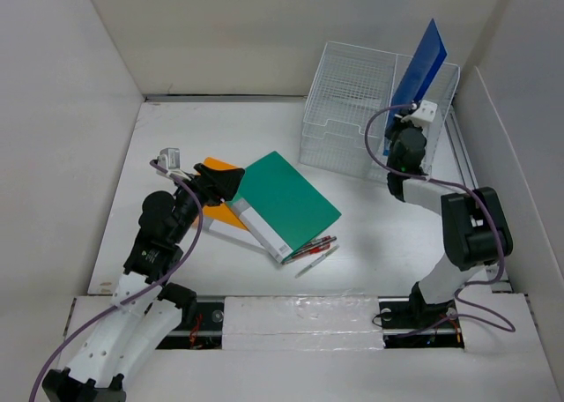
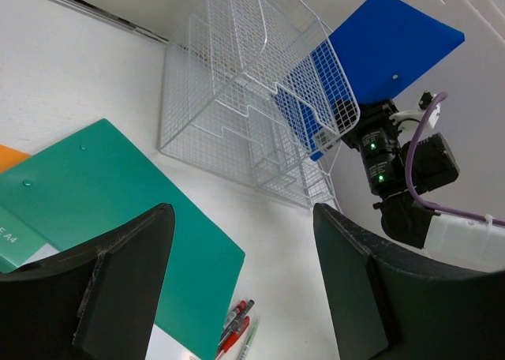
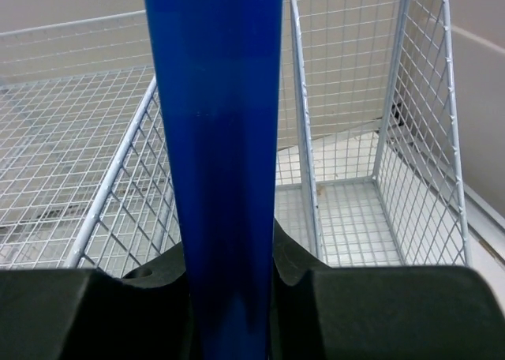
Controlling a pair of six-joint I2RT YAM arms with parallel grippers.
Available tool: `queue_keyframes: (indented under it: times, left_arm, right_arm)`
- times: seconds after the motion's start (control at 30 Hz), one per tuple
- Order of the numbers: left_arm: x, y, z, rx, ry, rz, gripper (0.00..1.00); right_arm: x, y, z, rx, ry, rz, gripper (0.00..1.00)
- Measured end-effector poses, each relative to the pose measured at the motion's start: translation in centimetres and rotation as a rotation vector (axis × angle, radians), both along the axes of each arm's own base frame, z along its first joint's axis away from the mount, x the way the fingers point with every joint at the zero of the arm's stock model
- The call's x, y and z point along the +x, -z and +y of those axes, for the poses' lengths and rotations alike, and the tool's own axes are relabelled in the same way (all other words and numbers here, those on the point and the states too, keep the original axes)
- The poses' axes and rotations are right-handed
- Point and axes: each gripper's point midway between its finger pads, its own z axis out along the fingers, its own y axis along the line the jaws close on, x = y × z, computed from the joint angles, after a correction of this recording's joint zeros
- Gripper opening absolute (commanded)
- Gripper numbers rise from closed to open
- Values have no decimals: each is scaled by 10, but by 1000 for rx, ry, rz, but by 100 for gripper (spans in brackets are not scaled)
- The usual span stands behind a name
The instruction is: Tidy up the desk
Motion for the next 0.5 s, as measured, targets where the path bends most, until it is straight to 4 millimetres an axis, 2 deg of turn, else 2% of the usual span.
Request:
queue_keyframes:
  times: [0.27, 0.37, 0.5]
  left_arm:
    - [-2, -2, 0, -8, 0, -11, 66]
    - [-2, 1, 1, -7, 0, -8, 66]
    - [-2, -1, 1, -9, 0, -12, 66]
  right_arm:
    - [1, -4, -21, 12, 2, -4, 0]
    - [4, 2, -27, 18, 4, 5, 0]
    - [10, 17, -24, 23, -14, 32, 1]
